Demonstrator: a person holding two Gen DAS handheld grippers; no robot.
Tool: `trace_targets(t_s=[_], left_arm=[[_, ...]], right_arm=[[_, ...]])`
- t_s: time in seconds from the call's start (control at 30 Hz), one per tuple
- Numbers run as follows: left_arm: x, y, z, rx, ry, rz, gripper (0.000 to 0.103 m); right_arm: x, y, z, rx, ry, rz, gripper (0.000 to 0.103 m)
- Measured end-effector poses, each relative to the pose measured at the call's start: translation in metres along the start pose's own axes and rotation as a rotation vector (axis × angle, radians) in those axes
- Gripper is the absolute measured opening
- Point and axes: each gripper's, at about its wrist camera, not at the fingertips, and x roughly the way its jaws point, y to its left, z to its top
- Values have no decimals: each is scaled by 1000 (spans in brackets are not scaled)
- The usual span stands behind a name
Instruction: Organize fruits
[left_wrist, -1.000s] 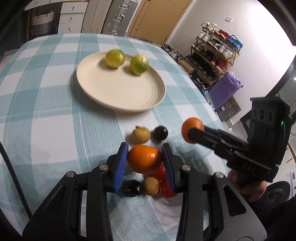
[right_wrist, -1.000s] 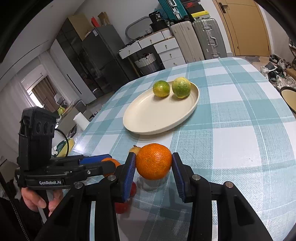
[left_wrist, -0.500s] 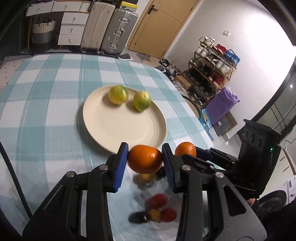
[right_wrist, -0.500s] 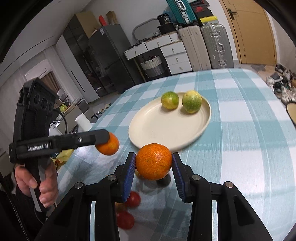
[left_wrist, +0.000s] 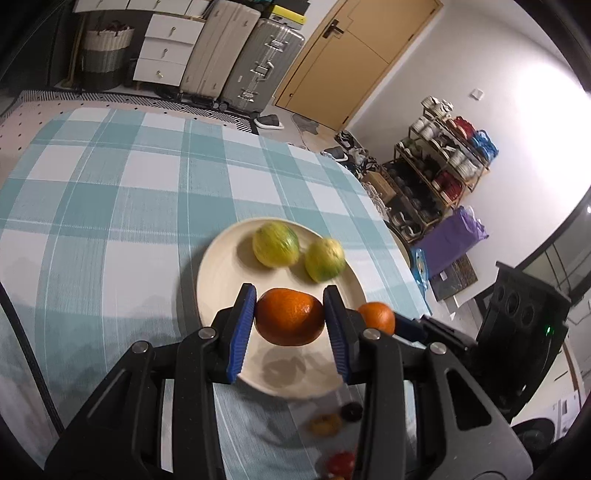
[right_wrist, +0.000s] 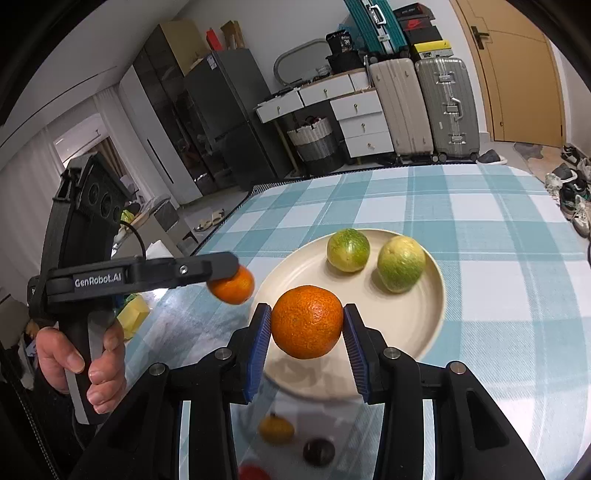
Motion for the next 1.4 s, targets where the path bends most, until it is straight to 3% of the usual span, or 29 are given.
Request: trace_targets(t_s=[0.37, 0.87, 1.2, 1.4], left_arm=[[51, 28, 35, -61, 30, 3, 35], [98, 41, 46, -107, 70, -22, 35], [93, 43, 49, -129, 71, -18, 36], [68, 28, 42, -89, 38, 37, 46]], right_arm=[[57, -11, 21, 32, 78, -17, 40], [97, -13, 27, 50, 137, -4, 40], [98, -10, 34, 37, 105, -1, 49], [76, -9, 34, 38, 72, -22, 50]])
